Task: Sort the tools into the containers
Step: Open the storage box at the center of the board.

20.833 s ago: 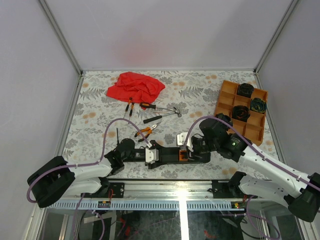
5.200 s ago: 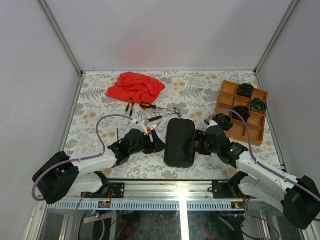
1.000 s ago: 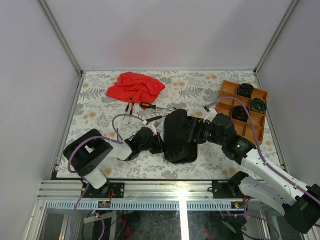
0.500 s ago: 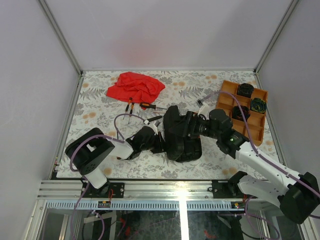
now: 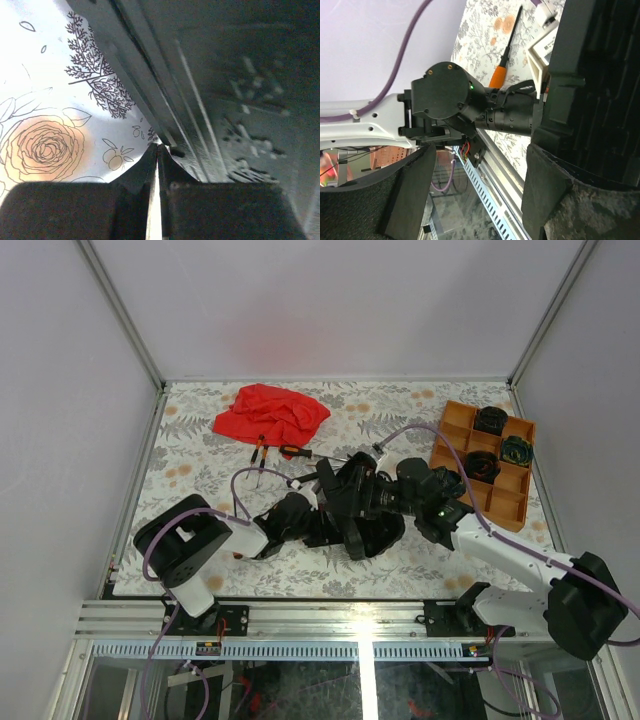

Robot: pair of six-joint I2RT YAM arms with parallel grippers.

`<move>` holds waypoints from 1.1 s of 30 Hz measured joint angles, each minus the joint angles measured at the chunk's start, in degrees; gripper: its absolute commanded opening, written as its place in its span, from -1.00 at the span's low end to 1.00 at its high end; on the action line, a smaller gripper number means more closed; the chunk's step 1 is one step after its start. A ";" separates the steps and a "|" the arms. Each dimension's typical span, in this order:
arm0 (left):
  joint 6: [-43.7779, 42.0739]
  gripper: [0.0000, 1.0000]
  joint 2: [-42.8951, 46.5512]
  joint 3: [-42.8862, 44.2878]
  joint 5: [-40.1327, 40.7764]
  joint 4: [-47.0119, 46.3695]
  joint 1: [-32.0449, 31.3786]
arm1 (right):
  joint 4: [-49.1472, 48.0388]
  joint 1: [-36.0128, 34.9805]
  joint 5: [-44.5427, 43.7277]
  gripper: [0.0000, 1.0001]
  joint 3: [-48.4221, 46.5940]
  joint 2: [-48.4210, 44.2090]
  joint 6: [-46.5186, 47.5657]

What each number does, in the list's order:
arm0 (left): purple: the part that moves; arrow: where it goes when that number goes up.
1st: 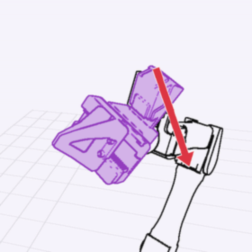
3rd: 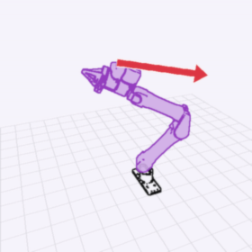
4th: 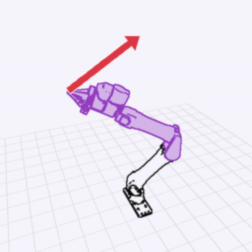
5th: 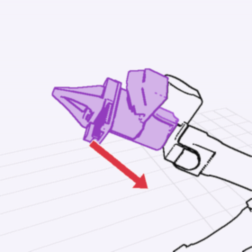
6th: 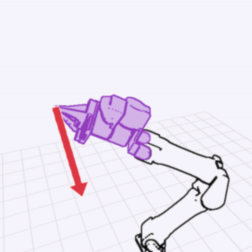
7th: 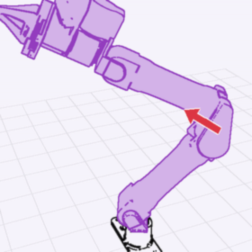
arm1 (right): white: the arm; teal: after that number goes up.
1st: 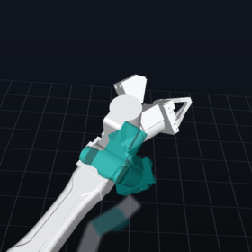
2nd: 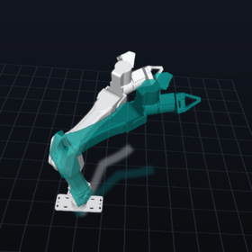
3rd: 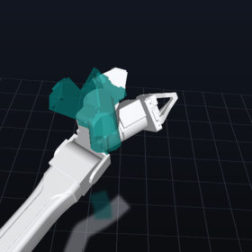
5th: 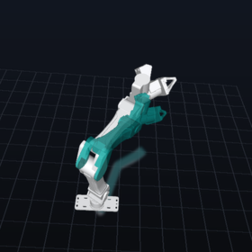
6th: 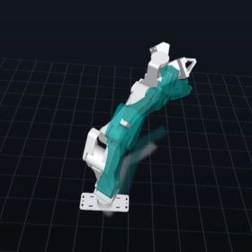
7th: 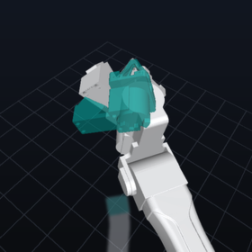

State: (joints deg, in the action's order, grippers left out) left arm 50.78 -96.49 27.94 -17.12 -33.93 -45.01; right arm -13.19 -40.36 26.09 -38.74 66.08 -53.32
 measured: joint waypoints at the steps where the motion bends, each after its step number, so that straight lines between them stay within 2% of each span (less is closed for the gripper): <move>1: 0.20 -1.00 0.00 -0.07 -0.02 -0.07 0.00 | -0.02 -0.26 -0.13 0.58 0.00 0.50 -0.02; 21: 1.20 -1.00 0.74 -3.43 -0.72 -3.89 0.83 | 2.54 -1.38 -3.30 0.59 -0.94 2.45 1.20; 33: 0.74 -1.00 8.79 -9.05 1.29 -0.83 2.38 | 18.34 -1.62 -20.46 0.58 -5.55 -5.29 12.46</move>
State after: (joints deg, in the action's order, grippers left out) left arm 51.53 -87.70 18.90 -15.84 -34.76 -42.63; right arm 5.15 -41.98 5.63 -44.29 60.80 -40.86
